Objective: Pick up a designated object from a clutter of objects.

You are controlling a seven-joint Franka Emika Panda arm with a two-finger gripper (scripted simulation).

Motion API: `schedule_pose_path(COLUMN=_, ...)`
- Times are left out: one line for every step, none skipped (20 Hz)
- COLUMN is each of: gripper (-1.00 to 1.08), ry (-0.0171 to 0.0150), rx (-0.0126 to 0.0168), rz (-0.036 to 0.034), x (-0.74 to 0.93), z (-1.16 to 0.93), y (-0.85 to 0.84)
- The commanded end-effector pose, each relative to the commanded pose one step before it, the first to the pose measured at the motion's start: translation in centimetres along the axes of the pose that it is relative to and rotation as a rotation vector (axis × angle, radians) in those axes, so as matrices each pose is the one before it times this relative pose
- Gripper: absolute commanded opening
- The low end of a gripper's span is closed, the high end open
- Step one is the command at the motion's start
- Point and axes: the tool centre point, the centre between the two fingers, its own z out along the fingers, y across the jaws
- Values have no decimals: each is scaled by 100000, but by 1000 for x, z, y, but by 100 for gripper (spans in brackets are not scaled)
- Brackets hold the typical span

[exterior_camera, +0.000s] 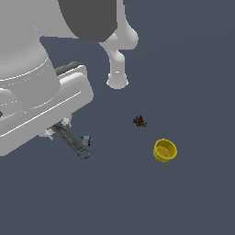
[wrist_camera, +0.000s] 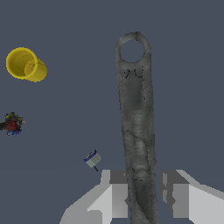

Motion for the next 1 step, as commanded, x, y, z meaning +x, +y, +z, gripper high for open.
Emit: schedule_pose_path(gripper=-100, ry=-15, rx=-10, rz=-18, x=-21, z=-150, y=65)
